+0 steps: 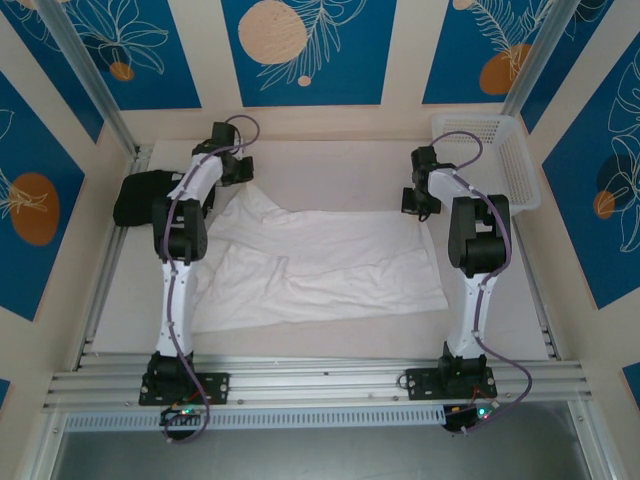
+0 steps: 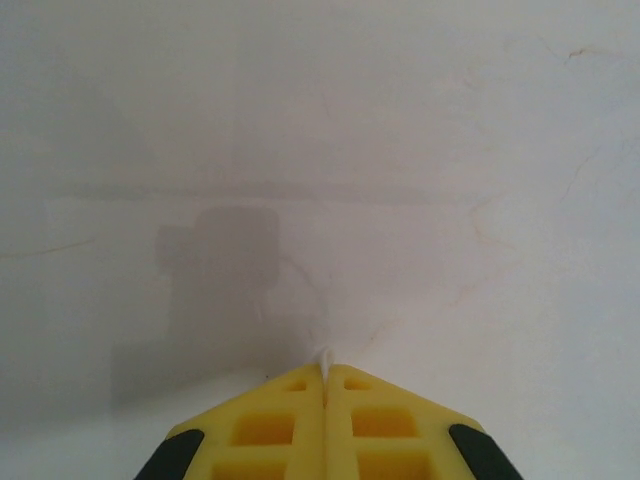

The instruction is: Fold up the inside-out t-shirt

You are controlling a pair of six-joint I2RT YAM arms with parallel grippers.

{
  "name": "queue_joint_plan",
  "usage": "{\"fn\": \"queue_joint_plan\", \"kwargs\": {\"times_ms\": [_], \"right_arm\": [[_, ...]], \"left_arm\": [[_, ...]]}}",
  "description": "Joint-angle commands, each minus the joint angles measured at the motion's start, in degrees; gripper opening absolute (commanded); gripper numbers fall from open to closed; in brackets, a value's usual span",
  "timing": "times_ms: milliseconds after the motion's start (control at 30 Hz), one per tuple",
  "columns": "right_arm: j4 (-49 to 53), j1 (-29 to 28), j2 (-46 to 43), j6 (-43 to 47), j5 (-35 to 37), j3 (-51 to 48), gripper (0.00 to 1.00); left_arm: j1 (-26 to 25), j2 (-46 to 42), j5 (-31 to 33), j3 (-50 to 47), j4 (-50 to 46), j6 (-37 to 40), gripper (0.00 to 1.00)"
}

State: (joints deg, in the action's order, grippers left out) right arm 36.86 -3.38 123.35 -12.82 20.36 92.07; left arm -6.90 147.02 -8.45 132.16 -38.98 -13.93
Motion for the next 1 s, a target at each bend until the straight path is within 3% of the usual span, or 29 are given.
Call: {"fn": "queue_joint_plan", "kwargs": {"times_ms": [0,200,533,767,967], "right_arm": [[0.49,0.31,-2.69,1.77,-0.46,-0.57,0.04],[-0.94,0.07,-9.58,1.91,-0.67,-4.9,0.04],[-0.19,-0.49,-24.58,-1.17,-3.87,-14.53,0.04],[1.39,-0.49,-33.52,-3.05,-5.18,-21.7,0.03],[2.99,0.43,-36.87,-4.48,-3.59,-26.41,0.04]], "left_arm": [[-0.33,-7.33,-0.82,-1.48,-2.7,0.77,0.0],[-0.56,-27.6,-2.76,-24.71,6.3,-1.79,0.0],[-0.44,-54.97,-7.4,-48.74,7.94,-6.19,0.0],[-0.18,-70.79,-6.67,-59.41,-0.2,-4.49,0.0],[0.27,-78.33,-8.14,-64.72,-8.89,-3.08,0.0]]}}
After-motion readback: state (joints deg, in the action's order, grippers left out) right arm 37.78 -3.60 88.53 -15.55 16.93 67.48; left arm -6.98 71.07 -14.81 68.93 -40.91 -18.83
